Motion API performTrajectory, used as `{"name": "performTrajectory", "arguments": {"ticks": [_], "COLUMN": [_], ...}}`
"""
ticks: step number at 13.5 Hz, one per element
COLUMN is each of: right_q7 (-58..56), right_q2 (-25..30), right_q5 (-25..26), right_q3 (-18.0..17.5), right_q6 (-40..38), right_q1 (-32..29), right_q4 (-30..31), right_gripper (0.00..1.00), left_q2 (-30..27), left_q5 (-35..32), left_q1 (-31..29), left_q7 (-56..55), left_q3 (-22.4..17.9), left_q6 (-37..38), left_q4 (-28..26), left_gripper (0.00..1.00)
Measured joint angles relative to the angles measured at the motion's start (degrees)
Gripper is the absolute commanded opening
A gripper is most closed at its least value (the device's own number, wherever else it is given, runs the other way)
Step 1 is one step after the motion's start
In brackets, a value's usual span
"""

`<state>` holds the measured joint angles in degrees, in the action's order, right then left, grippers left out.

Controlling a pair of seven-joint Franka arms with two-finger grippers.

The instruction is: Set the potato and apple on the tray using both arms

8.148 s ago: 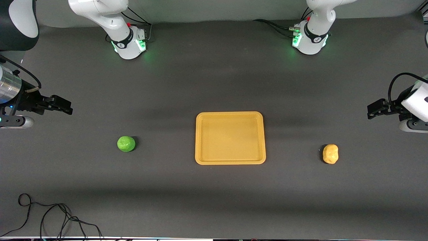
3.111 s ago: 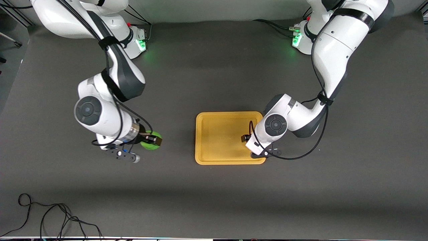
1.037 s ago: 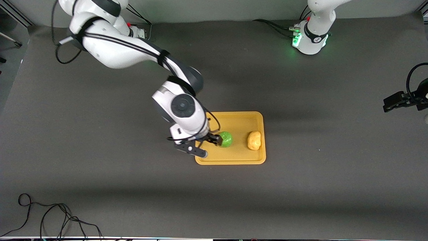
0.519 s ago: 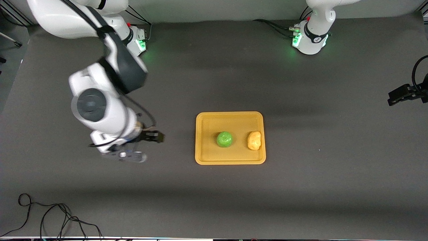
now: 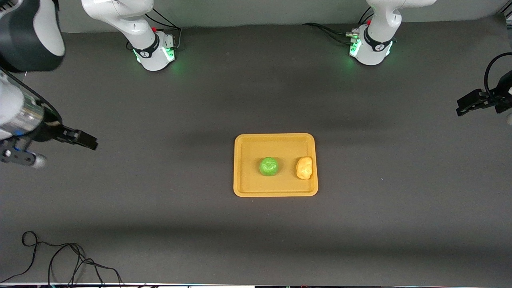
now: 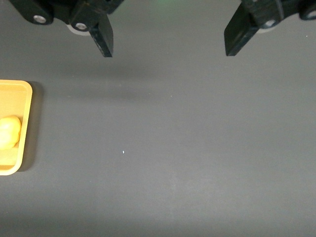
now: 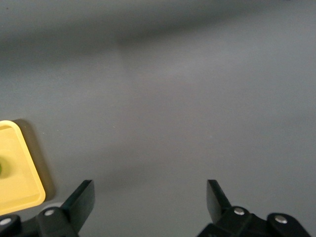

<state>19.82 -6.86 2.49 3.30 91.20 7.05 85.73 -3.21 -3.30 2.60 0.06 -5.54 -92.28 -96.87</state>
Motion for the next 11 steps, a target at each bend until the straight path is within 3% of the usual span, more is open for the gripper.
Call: {"name": "performTrajectory", "arguments": {"ticks": [4, 6, 11], "right_q7": [-2.3, -2.6, -2.7], "right_q2": [3.7, 3.6, 3.6], "right_q5": [-1.9, -5.1, -5.7], "right_q3": [3.1, 3.1, 1.3], "right_q6": [0.8, 1.2, 3.2], "right_q1": [0.2, 0.3, -1.0], "right_q4": [3.8, 4.3, 4.9], "right_gripper": [1.0, 1.0, 1.0], "left_q2": [-0.9, -1.5, -2.2], "left_q5": [0.2, 0.2, 0.2], "left_q1": [0.7, 1.3, 1.9], "left_q7": [0.2, 0.2, 0.2], "left_q3": [0.0, 0.7, 3.3], "left_q6": [0.0, 0.0, -0.1], "left_q4": [-1.0, -1.1, -1.7], "left_gripper": [1.0, 1.0, 1.0]}}
